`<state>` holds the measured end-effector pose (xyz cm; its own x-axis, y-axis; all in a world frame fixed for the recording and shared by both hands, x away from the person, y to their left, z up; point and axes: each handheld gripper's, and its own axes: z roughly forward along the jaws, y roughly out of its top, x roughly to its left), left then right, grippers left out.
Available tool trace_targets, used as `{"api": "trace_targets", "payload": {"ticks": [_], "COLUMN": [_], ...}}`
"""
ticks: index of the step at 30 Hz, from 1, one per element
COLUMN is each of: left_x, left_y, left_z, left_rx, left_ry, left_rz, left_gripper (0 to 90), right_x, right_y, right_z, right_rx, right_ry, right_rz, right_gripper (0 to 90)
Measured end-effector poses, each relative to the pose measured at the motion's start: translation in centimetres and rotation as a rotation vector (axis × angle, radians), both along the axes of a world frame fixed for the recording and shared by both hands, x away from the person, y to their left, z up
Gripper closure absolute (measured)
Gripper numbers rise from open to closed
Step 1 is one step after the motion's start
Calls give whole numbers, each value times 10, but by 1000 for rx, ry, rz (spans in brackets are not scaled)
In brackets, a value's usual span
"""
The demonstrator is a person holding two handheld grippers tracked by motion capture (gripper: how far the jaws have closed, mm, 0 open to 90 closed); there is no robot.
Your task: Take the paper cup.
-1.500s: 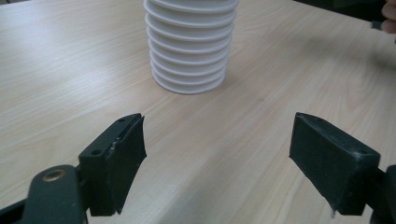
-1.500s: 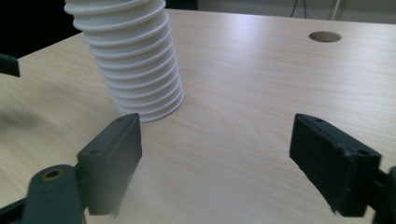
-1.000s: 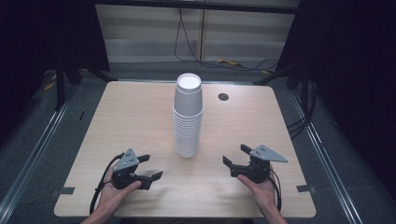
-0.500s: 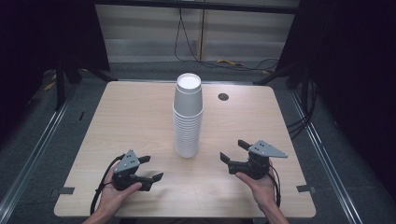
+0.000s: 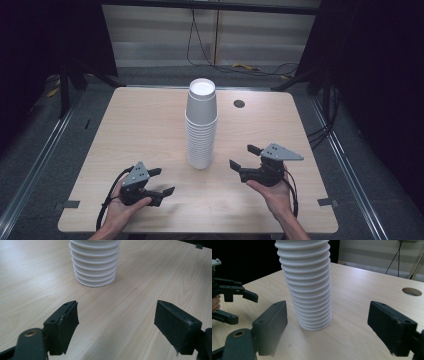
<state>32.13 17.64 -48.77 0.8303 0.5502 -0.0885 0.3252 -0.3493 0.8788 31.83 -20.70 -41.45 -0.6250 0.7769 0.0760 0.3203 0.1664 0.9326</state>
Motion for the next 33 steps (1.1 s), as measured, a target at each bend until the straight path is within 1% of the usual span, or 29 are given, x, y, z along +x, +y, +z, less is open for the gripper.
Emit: {"api": "trace_targets", "payload": {"ticks": [1, 3, 5, 8, 9, 11, 12, 13, 15, 16, 17, 19, 21, 22, 23, 24, 25, 26, 27, 28, 30, 31, 32, 33], "left_x": [0, -1, -1, -1, -1, 0, 0, 0, -1, -1, -1, -1, -1, 0, 0, 0, 0, 0, -1, -1, -1, 0, 0, 0], "left_y": [0, 1, 2, 2, 2, 2, 2, 2, 1, 1, 1, 1, 1, 1, 1, 1, 1, 1, 1, 1, 1, 1, 1, 1], "left_z": [0, 1, 2, 2, 2, 1, 1, 1, 1, 1, 1, 1, 1, 1, 1, 1, 1, 1, 1, 1, 1, 1, 1, 1], "left_rx": [1, -7, -5, -11, -13, -12, -10, -9, -12, -10, -11, -11, -14, -13, -13, -13, -13, -13, -13, -14, -13, -13, -13, -7], "left_ry": [-2, -4, -13, -7, -5, -3, -5, -4, 1, 3, 6, 5, 6, 7, 7, 8, 8, 8, 8, 8, 9, 9, 9, 5], "left_rz": [2, 6, 8, 13, 14, 11, 9, 6, 6, 6, 3, 3, 2, 2, 2, 1, 1, 1, 0, 0, 0, 2, 2, 1], "left_gripper": [195, 195, 209, 210, 210, 210, 210, 210, 210, 210, 211, 211, 212, 212, 211, 211, 212, 212, 212, 212, 212, 212, 212, 212], "right_x": [1, 2, 5, 7, 8, 9, 10, 11, 13, 14, 15, 15, 17, 20, 20, 22, 25, 27, 27, 28, 29, 30, 30, 31], "right_y": [1, 2, 4, 5, 7, 7, 9, 10, 11, 12, 12, 13, 14, 15, 15, 15, 17, 17, 17, 18, 19, 20, 20, 21], "right_z": [3, 4, 11, 14, 18, 20, 22, 24, 28, 30, 31, 33, 37, 40, 40, 42, 45, 46, 46, 47, 50, 54, 54, 59], "right_rx": [0, -1, 0, 10, 13, 12, 13, 15, 5, 11, 15, 16, 10, 13, 13, 16, 26, 41, 41, 54, 57, 62, 62, 69], "right_ry": [0, -4, -11, -10, -20, -21, -31, -31, -5, -1, -9, -9, -3, 6, 6, 12, 31, 40, 40, 43, 20, -9, -9, -36], "right_rz": [12, 16, 26, 40, 43, 47, 58, 65, 79, 86, 91, 88, 94, 109, 109, 120, 142, 150, 150, 156, 165, 161, 161, 162], "right_gripper": [148, 135, 139, 139, 144, 148, 148, 148, 148, 147, 143, 142, 142, 142, 142, 145, 149, 149, 149, 153, 175, 174, 174, 155]}}
